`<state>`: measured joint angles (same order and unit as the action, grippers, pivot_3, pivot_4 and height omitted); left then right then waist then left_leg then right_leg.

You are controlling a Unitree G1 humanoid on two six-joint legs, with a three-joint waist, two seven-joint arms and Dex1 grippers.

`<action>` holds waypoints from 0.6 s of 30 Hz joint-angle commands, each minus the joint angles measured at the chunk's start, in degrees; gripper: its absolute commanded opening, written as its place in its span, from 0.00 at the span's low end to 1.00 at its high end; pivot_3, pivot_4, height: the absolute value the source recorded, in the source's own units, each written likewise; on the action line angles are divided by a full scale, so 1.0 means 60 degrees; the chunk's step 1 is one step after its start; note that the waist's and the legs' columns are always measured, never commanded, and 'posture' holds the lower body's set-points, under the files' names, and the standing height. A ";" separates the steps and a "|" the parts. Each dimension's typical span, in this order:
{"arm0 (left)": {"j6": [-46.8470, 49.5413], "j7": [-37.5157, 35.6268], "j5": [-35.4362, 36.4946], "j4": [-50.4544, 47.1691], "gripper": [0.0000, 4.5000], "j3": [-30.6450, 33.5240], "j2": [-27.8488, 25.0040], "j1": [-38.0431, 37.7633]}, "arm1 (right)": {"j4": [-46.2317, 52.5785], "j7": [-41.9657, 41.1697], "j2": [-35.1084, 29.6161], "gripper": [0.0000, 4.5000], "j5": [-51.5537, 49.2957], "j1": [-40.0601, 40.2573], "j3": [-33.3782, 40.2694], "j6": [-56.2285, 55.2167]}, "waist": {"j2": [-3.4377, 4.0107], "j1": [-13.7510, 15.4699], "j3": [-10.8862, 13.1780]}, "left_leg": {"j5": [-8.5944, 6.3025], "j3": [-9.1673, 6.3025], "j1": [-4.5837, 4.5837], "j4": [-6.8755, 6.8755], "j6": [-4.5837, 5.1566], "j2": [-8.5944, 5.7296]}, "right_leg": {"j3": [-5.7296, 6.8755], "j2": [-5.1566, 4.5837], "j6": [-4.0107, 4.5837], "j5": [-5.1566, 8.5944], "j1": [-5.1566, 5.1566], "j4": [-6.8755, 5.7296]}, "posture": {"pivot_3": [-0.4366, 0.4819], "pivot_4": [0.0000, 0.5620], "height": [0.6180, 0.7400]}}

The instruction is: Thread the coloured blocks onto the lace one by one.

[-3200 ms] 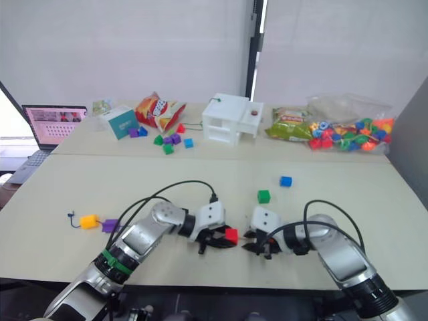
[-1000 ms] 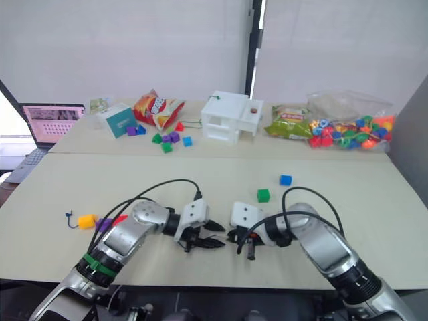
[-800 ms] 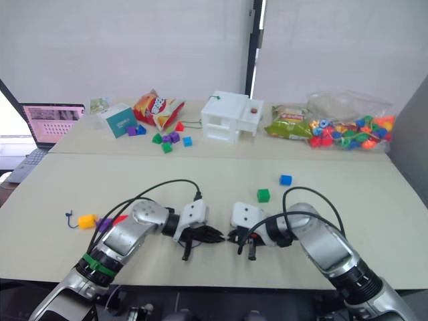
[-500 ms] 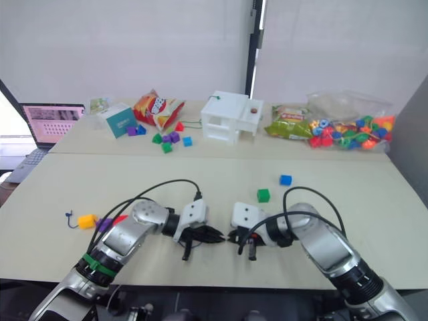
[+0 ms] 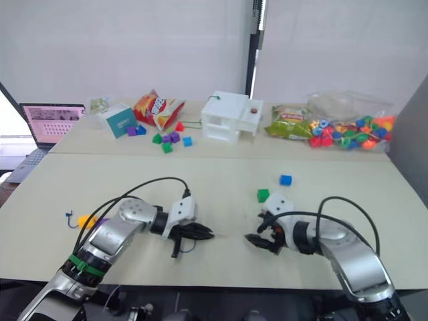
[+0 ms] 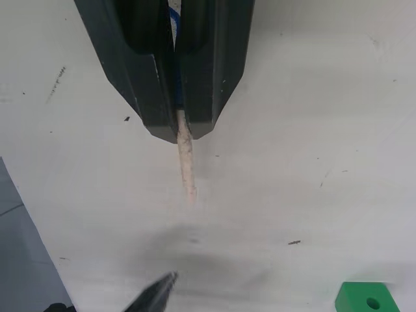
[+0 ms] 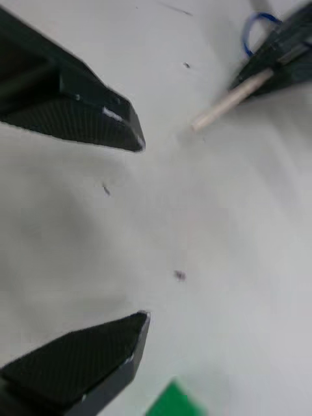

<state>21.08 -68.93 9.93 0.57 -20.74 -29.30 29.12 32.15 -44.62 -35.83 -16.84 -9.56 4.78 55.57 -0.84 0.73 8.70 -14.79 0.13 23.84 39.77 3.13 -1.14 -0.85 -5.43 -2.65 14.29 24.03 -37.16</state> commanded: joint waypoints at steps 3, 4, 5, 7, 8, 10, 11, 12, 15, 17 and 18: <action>0.0210 0.0150 0.0244 -0.0458 0.00 0.0333 -0.0147 -0.0146 | 0.0197 0.3595 0.2039 0.99 0.0718 -0.0169 0.2212 0.0518 | 0.0002 -0.0007 -0.0001 | 0.0002 0.0001 -0.0001 -0.0001 -0.0003 -0.0004 | -0.0005 0.0000 -0.0001 0.0000 0.0005 -0.0008 | 0.48 0.27 1.00; 0.0222 0.0168 0.0249 -0.0475 0.00 0.0331 -0.0150 -0.0165 | -0.0023 0.4226 0.2374 0.99 0.0999 -0.0346 0.2246 0.0417 | 0.0003 -0.0013 -0.0002 | 0.0003 0.0002 -0.0001 0.0001 -0.0005 -0.0004 | -0.0006 0.0000 -0.0001 -0.0001 0.0006 -0.0010 | 0.48 0.27 1.00; 0.0226 0.0197 0.0241 -0.0495 0.00 0.0318 -0.0146 -0.0190 | -0.0283 0.4744 0.2761 0.99 0.1181 -0.0567 0.2143 0.0251 | 0.0004 -0.0019 -0.0002 | 0.0005 0.0004 -0.0003 -0.0001 -0.0008 -0.0007 | -0.0009 -0.0001 -0.0002 -0.0002 0.0009 -0.0013 | 0.48 0.27 1.00; 0.0232 0.0241 0.0227 -0.0513 0.00 0.0296 -0.0133 -0.0218 | -0.0697 0.5365 0.3246 0.99 0.1406 -0.0881 0.1956 -0.0039 | 0.0006 -0.0036 -0.0003 | 0.0006 0.0009 -0.0005 -0.0004 -0.0011 -0.0008 | -0.0011 0.0002 -0.0001 -0.0002 0.0013 -0.0016 | 0.48 0.27 1.00; 0.0232 0.0263 0.0217 -0.0515 0.00 0.0288 -0.0128 -0.0233 | -0.0985 0.5678 0.3508 0.99 0.1490 -0.1067 0.1934 -0.0242 | 0.0007 -0.0047 -0.0004 | 0.0007 0.0009 -0.0005 -0.0007 -0.0012 -0.0008 | -0.0011 0.0003 -0.0001 -0.0002 0.0016 -0.0017 | 0.48 0.27 1.00; 0.0255 0.0336 0.0205 -0.0559 0.00 0.0281 -0.0110 -0.0278 | -0.2050 0.6352 0.4041 0.99 0.1661 -0.1735 0.1917 -0.0887 | 0.0011 -0.0080 -0.0005 | 0.0008 0.0012 -0.0005 -0.0010 -0.0013 -0.0009 | -0.0013 0.0004 0.0000 -0.0002 0.0020 -0.0018 | 0.48 0.27 1.00; 0.0262 0.0377 0.0192 -0.0600 0.00 0.0279 -0.0112 -0.0314 | -0.2751 0.6725 0.4235 0.99 0.1803 -0.2154 0.1907 -0.1294 | 0.0011 -0.0114 -0.0005 | 0.0008 0.0013 -0.0007 -0.0011 -0.0013 -0.0011 | -0.0014 0.0005 0.0000 -0.0002 0.0018 -0.0019 | 0.48 0.27 1.00; 0.0274 0.0402 0.0193 -0.0637 0.00 0.0280 -0.0115 -0.0343 | -0.3310 0.6886 0.4365 0.99 0.1826 -0.2477 0.1915 -0.1614 | 0.0014 -0.0142 -0.0003 | 0.0009 0.0015 -0.0007 -0.0010 -0.0015 -0.0012 | -0.0015 0.0004 0.0000 -0.0003 0.0016 -0.0017 | 0.48 0.27 1.00; 0.0318 0.0484 0.0195 -0.0722 0.00 0.0279 -0.0112 -0.0418 | -0.4583 0.7202 0.4380 0.99 0.1989 -0.3106 0.1871 -0.2428 | 0.0018 -0.0138 -0.0003 | 0.0011 0.0014 -0.0008 -0.0015 -0.0017 -0.0018 | -0.0015 0.0002 0.0000 -0.0003 0.0020 -0.0022 | 0.48 0.27 1.00; 0.0348 0.0543 0.0195 -0.0794 0.00 0.0271 -0.0117 -0.0486 | -0.5588 0.7362 0.4308 0.99 0.2052 -0.3617 0.1826 -0.2973 | 0.0019 -0.0169 -0.0004 | 0.0012 0.0014 -0.0009 -0.0016 -0.0018 -0.0015 | -0.0013 0.0003 0.0000 -0.0003 0.0018 -0.0017 | 0.48 0.27 1.00; 0.0358 0.0565 0.0198 -0.0833 0.00 0.0267 -0.0124 -0.0517 | -0.6139 0.7363 0.4273 0.99 0.2055 -0.3874 0.1772 -0.3217 | 0.0019 -0.0176 -0.0003 | 0.0012 0.0016 -0.0008 -0.0019 -0.0019 -0.0018 | -0.0016 0.0002 -0.0001 -0.0003 0.0019 -0.0013 | 0.48 0.27 1.00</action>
<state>22.94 -65.85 10.48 -2.03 -19.73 -29.97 26.14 -1.58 -1.01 -9.48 -4.95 -30.83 15.20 39.97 -0.73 -0.33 8.68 -14.71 0.22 23.79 39.65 3.01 -1.25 -0.94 -5.42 -2.65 14.28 24.14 -37.24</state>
